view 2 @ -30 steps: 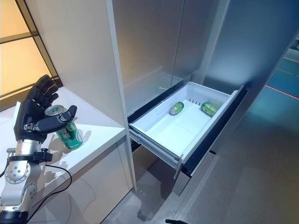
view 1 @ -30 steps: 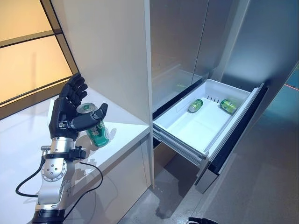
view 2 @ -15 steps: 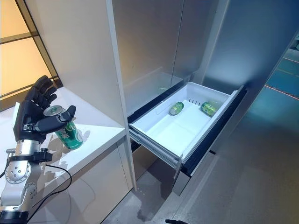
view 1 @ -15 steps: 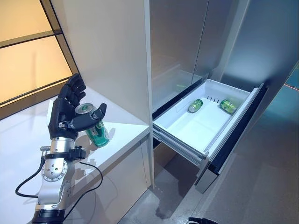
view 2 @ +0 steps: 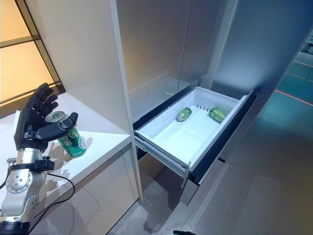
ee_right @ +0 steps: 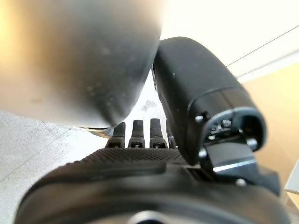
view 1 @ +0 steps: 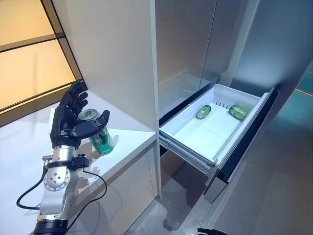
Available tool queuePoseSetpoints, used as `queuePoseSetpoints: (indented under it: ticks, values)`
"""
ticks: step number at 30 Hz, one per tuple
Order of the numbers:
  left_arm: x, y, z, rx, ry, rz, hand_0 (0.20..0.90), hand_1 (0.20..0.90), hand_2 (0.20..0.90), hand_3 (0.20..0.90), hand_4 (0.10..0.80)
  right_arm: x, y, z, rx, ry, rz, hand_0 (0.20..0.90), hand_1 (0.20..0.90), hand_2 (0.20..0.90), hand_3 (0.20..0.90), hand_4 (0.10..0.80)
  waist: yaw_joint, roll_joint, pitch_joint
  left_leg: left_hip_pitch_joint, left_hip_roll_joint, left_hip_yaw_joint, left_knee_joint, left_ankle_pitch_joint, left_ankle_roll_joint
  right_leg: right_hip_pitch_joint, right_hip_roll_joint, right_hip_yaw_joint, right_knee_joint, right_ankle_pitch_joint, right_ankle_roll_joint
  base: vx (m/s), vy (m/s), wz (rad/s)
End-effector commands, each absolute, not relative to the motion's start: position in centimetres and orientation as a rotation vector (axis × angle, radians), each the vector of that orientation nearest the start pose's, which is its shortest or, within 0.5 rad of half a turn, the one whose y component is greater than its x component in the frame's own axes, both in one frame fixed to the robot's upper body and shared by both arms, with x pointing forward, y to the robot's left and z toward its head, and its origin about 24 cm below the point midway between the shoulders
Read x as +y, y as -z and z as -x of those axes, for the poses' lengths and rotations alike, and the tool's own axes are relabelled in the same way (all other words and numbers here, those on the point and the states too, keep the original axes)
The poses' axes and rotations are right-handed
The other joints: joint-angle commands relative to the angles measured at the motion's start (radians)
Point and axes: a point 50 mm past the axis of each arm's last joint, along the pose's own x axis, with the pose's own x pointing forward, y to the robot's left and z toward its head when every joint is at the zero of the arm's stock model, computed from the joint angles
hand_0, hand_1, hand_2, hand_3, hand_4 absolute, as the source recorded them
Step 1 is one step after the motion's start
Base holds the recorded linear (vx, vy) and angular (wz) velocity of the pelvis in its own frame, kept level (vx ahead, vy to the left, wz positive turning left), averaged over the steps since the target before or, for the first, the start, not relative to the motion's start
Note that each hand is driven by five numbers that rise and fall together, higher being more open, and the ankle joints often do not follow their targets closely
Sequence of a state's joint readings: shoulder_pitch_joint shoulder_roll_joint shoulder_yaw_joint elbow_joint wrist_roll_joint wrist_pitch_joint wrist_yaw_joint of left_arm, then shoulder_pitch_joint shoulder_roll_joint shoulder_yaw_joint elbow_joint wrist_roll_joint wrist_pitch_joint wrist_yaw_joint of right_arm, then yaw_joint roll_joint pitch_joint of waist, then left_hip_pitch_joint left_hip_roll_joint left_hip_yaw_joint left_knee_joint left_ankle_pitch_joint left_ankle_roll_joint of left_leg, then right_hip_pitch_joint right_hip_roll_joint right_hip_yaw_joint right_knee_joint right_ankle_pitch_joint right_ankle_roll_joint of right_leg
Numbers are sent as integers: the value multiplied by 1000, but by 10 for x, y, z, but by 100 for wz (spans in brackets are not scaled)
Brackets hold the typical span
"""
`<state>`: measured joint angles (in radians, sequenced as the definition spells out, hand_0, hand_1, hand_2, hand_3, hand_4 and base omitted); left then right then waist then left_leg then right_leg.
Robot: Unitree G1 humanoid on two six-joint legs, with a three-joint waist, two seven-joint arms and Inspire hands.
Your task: Put drinks into fridge and close the fridge
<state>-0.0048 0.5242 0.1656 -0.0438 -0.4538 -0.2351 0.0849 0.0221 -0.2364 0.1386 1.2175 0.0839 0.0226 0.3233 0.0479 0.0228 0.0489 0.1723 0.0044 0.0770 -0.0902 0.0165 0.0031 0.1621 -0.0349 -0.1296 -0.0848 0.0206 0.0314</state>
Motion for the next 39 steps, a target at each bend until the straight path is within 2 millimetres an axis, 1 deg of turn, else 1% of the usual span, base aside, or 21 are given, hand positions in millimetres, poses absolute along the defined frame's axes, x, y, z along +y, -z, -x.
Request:
queuePoseSetpoints:
  ticks: [1,23,39]
  values:
    - [283,-164,-253,-561,-246,-42,900,900,900,900,800,-222,167,-60,1369,-215,27,900,900,900,900,800,-22,-4,-8,18,-49,-11,13,-78,35,-13,32,52,71,-73,21,0,0,0]
    - [279,-155,-257,-486,-172,-34,900,900,900,900,800,-223,167,-60,1371,-219,32,900,900,900,900,800,-23,-1,-3,18,-50,-10,14,-79,36,-14,32,54,73,-73,22,0,0,0]
    - [278,-155,-258,-471,-155,-38,900,900,900,900,800,-224,167,-60,1372,-218,33,900,900,900,900,800,-24,1,0,18,-52,-11,15,-78,38,-14,30,54,73,-70,23,0,0,0]
